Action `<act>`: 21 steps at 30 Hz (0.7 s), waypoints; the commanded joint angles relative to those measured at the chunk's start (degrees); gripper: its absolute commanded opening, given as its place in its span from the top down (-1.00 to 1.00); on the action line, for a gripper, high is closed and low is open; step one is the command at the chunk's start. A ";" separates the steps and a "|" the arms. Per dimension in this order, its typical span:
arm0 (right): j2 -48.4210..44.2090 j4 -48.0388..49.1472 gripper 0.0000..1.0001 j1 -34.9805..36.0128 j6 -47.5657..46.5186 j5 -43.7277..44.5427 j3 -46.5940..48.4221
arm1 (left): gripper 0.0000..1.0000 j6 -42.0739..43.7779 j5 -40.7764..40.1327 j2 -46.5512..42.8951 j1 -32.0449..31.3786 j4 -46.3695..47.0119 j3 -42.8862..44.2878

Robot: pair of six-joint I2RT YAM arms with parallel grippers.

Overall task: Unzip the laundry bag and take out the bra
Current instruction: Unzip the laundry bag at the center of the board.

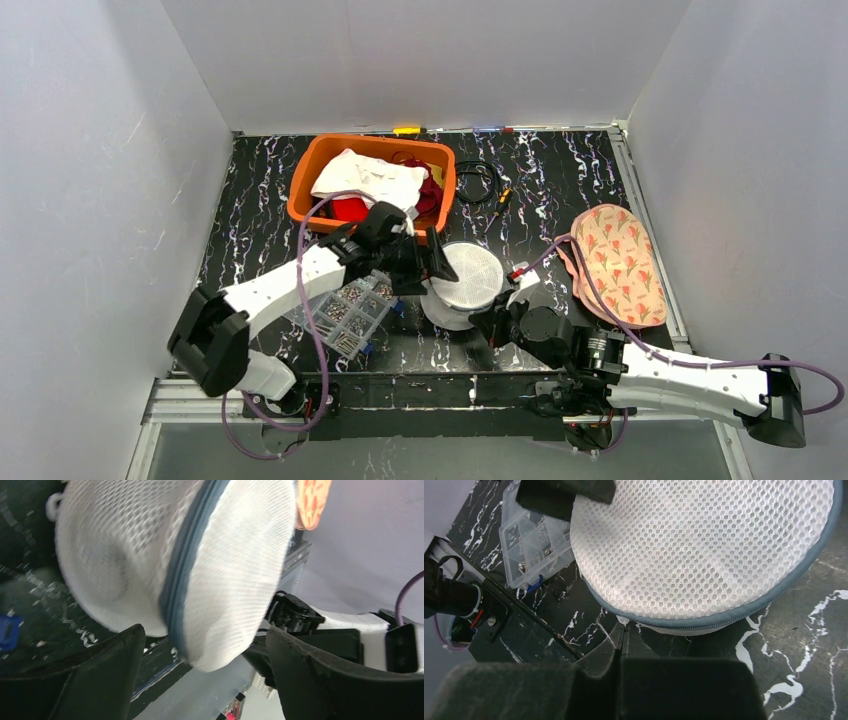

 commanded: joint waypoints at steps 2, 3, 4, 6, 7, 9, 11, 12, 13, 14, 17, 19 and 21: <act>4.91 11.83 0.97 0.09 2.01 -2.18 -0.61 | -0.79 -3.43 -6.98 -13.94 -0.87 -2.70 -9.23; 6.12 12.96 0.97 0.07 2.01 -2.46 -0.33 | -0.79 -4.97 -8.31 -16.20 -1.12 -2.70 -11.04; 7.78 14.02 0.97 0.06 1.95 -2.82 -0.15 | -0.78 -7.39 -9.38 -18.72 -1.39 -2.55 -13.06; 10.15 15.84 0.97 0.01 1.63 -3.35 0.62 | -0.75 -10.81 -10.87 -22.88 -2.12 -0.92 -17.42; 11.22 16.57 0.97 0.07 1.49 -3.64 0.90 | -0.73 -12.26 -11.45 -24.51 -2.58 -0.19 -18.99; 13.08 18.00 0.97 0.18 1.54 -3.92 1.29 | -0.71 -14.43 -13.00 -26.93 -3.81 1.61 -21.11; 14.33 20.22 0.97 0.18 2.21 -4.16 1.18 | -0.68 -15.72 -15.03 -27.94 -5.54 3.15 -22.08; 14.91 21.23 0.97 0.18 2.63 -4.34 0.95 | -0.67 -16.21 -15.94 -27.88 -6.22 3.99 -22.35; 15.48 22.36 0.97 0.14 3.27 -4.51 0.63 | -0.65 -16.65 -16.62 -27.62 -6.69 4.80 -22.51; 15.94 23.48 0.97 0.18 4.17 -4.55 0.45 | -0.63 -17.21 -16.97 -26.80 -7.03 5.56 -22.54; 17.61 26.23 0.97 0.26 5.51 -5.16 0.08 | -0.54 -18.25 -18.09 -24.83 -7.24 8.49 -22.54; 18.42 26.93 0.97 0.39 5.78 -5.24 0.33 | -0.48 -18.79 -18.73 -23.41 -7.34 10.34 -22.35; 18.62 27.28 0.97 0.51 5.79 -5.26 0.53 | -0.39 -19.06 -19.50 -22.14 -7.31 10.84 -21.58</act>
